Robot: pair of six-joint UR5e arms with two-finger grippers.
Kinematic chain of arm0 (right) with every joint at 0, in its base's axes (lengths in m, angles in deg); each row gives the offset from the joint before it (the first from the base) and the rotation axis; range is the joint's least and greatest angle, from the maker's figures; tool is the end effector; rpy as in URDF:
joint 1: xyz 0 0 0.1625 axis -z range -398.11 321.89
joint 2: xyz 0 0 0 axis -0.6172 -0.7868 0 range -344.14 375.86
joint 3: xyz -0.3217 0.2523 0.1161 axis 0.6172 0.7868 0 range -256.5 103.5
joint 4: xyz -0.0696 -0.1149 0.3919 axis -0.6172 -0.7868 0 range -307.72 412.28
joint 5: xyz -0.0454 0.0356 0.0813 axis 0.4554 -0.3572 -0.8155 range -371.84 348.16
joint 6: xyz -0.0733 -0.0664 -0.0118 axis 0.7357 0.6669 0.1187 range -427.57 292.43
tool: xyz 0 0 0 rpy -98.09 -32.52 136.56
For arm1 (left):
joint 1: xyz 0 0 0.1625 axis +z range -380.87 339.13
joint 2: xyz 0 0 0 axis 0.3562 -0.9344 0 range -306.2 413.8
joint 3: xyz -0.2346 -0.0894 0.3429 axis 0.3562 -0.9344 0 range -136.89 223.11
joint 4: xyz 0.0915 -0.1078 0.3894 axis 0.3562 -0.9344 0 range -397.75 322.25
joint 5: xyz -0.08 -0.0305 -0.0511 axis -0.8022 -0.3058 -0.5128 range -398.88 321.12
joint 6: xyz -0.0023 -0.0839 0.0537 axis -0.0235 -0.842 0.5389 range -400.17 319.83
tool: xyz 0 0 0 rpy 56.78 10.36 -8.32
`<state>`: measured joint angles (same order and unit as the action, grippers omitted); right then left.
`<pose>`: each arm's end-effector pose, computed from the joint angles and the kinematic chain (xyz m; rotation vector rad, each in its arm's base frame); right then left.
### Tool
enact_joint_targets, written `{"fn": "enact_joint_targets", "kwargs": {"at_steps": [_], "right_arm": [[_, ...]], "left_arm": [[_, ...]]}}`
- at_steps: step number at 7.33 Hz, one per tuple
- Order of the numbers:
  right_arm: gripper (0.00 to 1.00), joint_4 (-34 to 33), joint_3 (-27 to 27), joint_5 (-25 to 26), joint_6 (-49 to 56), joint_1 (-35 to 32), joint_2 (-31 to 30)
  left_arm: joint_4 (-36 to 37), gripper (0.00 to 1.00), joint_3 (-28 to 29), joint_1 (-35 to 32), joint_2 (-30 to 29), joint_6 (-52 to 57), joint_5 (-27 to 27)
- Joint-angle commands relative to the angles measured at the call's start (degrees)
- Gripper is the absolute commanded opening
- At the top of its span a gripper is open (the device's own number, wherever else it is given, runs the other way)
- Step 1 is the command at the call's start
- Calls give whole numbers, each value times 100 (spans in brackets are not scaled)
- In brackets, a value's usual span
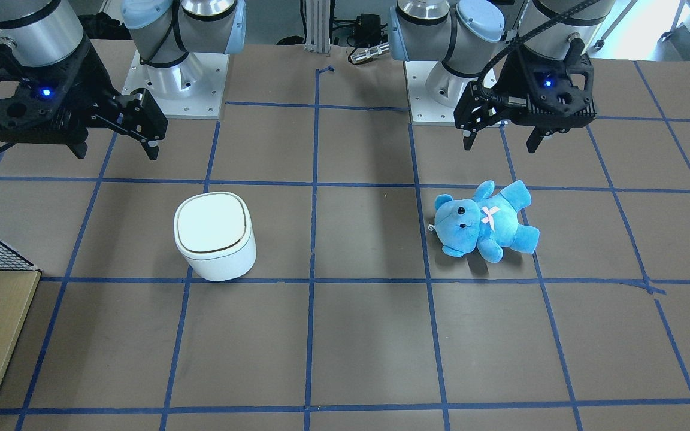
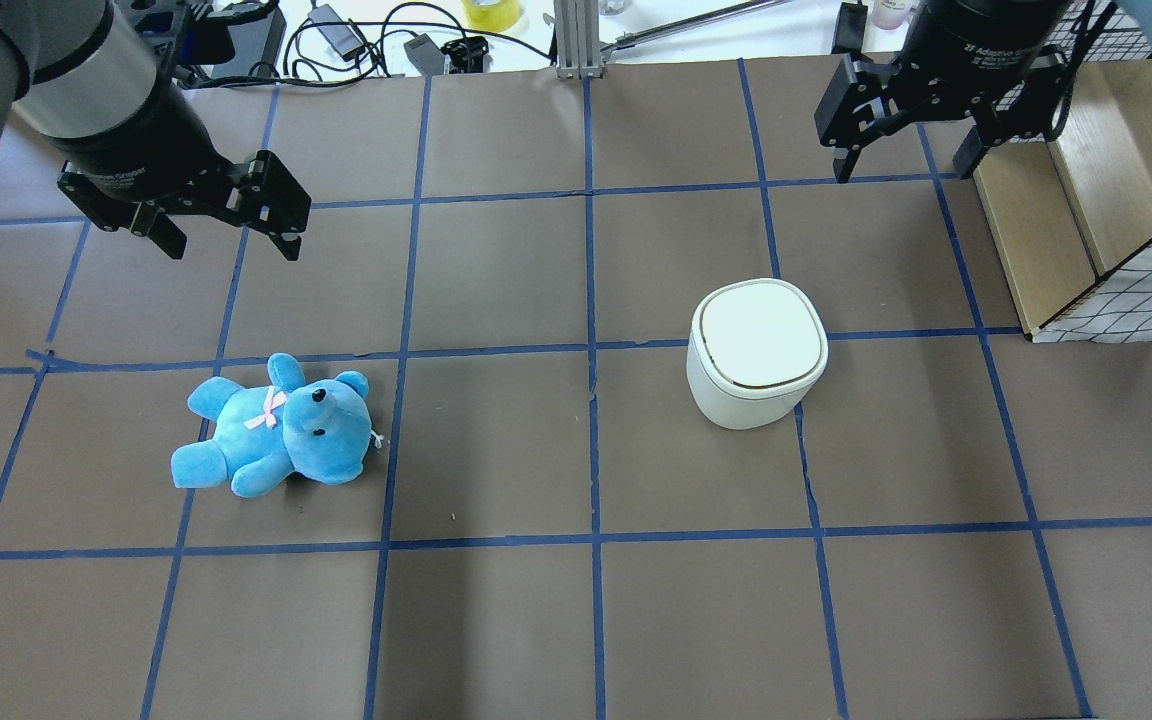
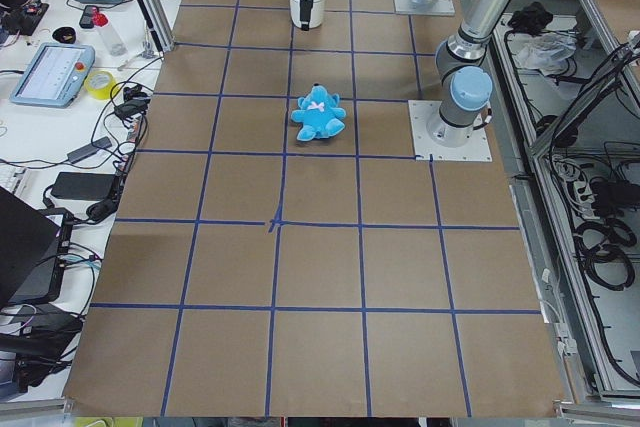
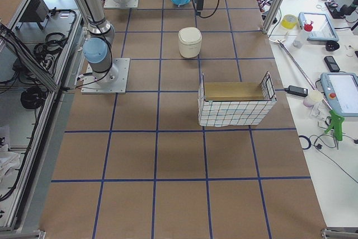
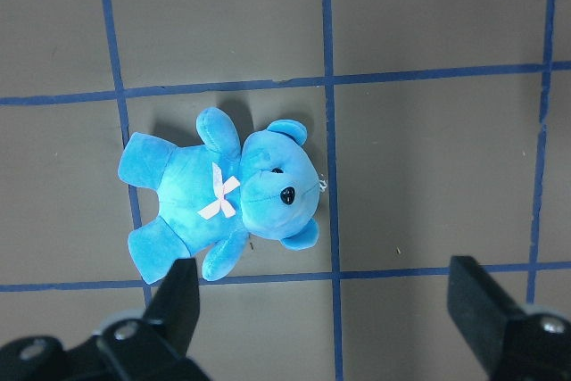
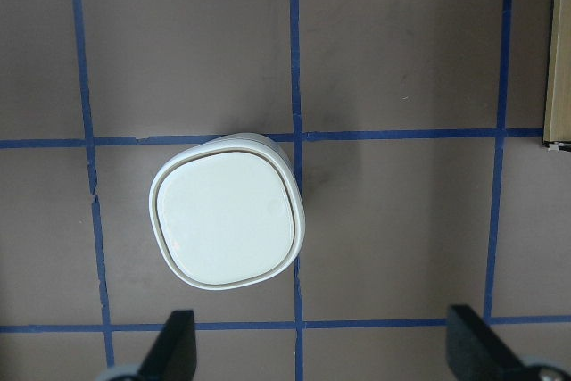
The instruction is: Open trash can with right arm
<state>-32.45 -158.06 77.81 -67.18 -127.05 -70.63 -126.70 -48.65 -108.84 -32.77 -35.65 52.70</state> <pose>0.1244 -0.5184 0.5202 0.0185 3.1353 0.0092 -0.1138 -0.4752 0.5035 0.0666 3.1097 -0.0715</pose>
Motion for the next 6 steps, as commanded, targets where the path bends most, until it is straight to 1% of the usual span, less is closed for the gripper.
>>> {"fn": "enact_joint_targets", "kwargs": {"at_steps": [1, 4, 5, 6], "right_arm": [[100, 0, -9, 0, -4, 0, 0], [100, 0, -44, -96, -143, -9, 0], [100, 0, -53, -323, -423, -26, 0], [99, 9, -61, -386, -573, -44, 0]], "left_arm": [[0, 100, 0, 0, 0, -4, 0], [0, 100, 0, 0, 0, -4, 0], [0, 100, 0, 0, 0, -4, 0], [9, 100, 0, 0, 0, -4, 0]]}}
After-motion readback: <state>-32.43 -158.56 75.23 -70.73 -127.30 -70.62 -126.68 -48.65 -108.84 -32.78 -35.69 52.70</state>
